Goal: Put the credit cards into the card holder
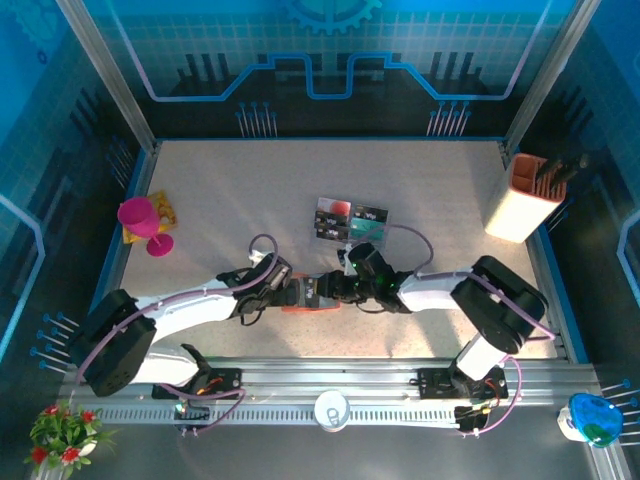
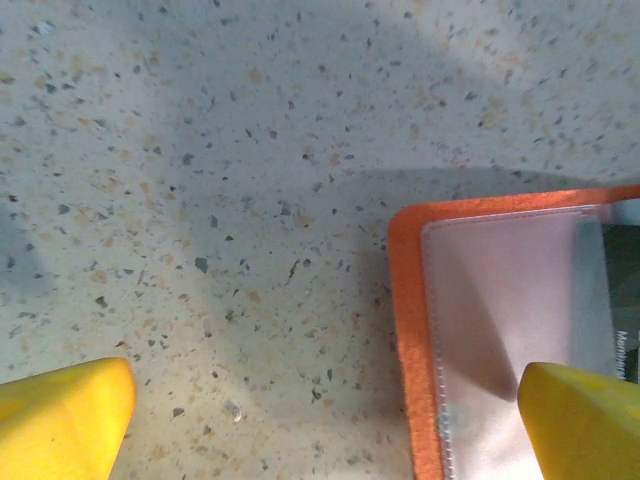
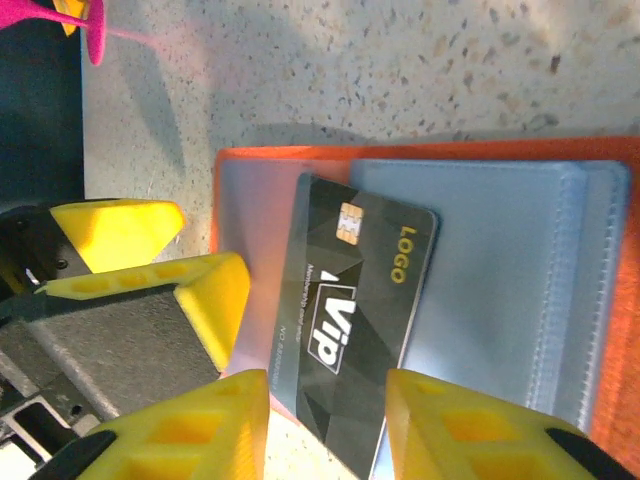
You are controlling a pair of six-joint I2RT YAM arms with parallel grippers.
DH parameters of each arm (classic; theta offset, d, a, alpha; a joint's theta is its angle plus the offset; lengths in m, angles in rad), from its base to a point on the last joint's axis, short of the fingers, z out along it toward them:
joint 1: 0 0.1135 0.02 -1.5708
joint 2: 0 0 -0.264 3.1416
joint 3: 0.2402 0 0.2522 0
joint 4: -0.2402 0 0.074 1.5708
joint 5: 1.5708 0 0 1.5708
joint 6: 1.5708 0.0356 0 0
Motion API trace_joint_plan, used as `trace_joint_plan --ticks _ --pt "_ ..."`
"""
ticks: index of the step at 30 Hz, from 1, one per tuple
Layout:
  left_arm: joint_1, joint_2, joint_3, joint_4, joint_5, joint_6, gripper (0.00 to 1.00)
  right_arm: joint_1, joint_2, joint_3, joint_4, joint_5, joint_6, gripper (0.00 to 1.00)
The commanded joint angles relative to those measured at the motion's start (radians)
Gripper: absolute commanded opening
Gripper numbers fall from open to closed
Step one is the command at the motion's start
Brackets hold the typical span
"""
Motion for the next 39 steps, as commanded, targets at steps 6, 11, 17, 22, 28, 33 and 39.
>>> trace_joint_plan --ticks 6,11,17,22,28,33,39 --pt "0.014 -0.102 -0.006 -0.118 -0.065 -0.108 0.99 -0.005 -0.041 0.176 -0.36 0.031 -0.252 0.24" --pt "0.022 -0.069 -0.021 -0.141 -0.078 -0.146 0.99 0.009 0.029 0.247 -0.406 0.035 -0.307 0.09" --pt "0.025 0.0 -0.032 -0.114 -0.072 -0.158 0.99 0.028 0.106 0.305 -0.428 0.043 -0.338 0.06" --pt "0.025 0.047 -0.034 -0.088 -0.067 -0.158 0.99 0.034 0.159 0.333 -0.449 0.049 -0.359 0.04" --pt "0.025 0.072 -0.034 -0.063 -0.06 -0.154 0.99 0.047 0.213 0.377 -0.484 0.045 -0.385 0.04" --pt "0.025 0.072 -0.036 -0.058 -0.06 -0.15 0.99 0.063 0.261 0.416 -0.506 0.038 -0.399 0.03" --pt "0.025 0.064 -0.041 -0.055 -0.06 -0.152 0.99 0.074 0.303 0.463 -0.516 0.015 -0.405 0.02"
